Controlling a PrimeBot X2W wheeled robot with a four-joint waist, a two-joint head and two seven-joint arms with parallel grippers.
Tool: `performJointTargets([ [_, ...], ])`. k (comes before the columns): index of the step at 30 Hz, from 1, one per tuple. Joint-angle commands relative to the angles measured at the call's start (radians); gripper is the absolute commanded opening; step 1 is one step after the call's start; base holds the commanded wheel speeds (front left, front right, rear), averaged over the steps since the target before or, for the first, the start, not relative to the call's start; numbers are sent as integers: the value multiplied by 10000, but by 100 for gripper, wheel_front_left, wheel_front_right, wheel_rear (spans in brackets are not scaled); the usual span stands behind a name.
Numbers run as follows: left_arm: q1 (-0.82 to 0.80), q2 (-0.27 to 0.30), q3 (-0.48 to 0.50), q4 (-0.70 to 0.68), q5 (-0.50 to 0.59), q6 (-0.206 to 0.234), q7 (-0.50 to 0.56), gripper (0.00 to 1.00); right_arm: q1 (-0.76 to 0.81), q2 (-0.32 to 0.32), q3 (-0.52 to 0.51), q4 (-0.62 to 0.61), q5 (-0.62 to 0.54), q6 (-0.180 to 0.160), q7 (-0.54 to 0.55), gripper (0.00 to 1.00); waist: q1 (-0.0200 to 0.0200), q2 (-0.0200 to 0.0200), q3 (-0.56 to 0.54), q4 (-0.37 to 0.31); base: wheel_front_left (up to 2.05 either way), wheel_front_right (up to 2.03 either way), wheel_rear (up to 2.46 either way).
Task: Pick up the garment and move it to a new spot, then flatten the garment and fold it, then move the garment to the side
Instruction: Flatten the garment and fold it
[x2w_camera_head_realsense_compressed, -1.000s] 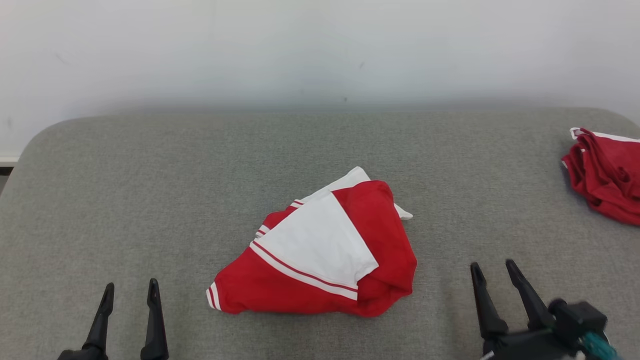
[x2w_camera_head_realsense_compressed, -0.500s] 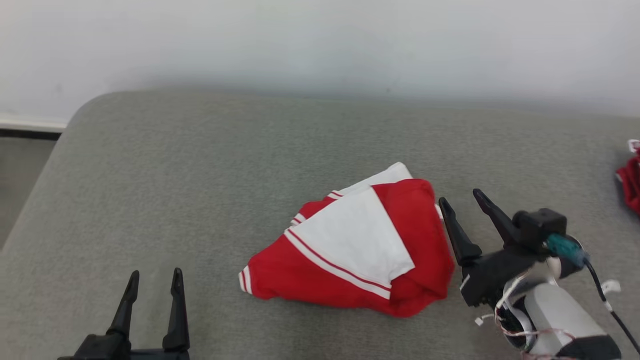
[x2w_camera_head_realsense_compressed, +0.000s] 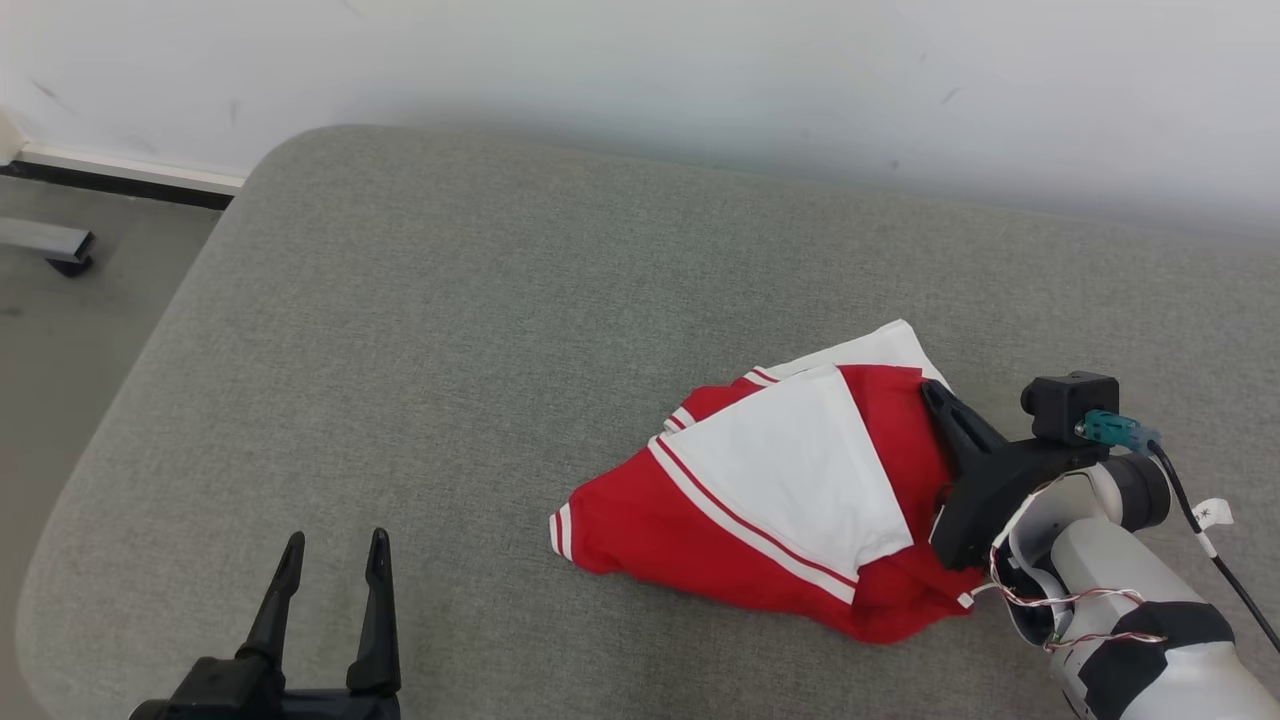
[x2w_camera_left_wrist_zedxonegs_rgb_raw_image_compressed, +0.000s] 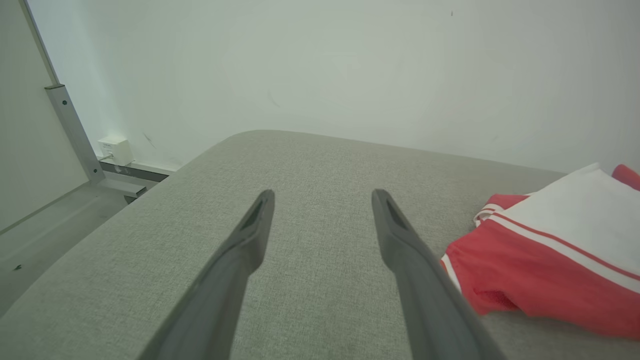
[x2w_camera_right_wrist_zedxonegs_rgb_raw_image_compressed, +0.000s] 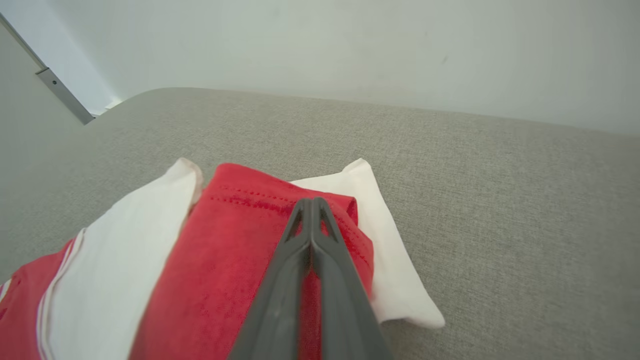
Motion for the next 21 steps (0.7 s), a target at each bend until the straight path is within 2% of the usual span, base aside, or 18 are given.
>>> performJointTargets([
  [1,-8,-35,19,26,-53,-35,-30,100,-136,-78,69,151,158,-26,-185,0,-1,0,11,-37,0,0,0],
  [8,-15,-31,116,47,3,-49,-30,100,-577,-302,357,332,483,-26,-1248,0,-1,0,-189,-616,0,0,0],
  [15,121,-32,174,2,-25,-51,-30,100,-283,-702,377,-288,690,-26,-1591,0,-1,0,-434,-1316,0,0,0],
  [16,151,-35,180,-19,-37,-43,-30,100,-210,-759,295,-457,669,-26,-1615,46,-1,0,-474,-1397,0,0,0],
  [17,194,-34,206,-51,-35,-27,-30,100,-103,-780,233,-654,639,-26,-1639,100,-1,0,-514,-1498,0,0,0],
  [21,300,-36,248,-122,57,-21,-30,100,656,-877,-694,-1852,349,-26,-1643,100,-1,0,-587,-1846,0,0,0],
])
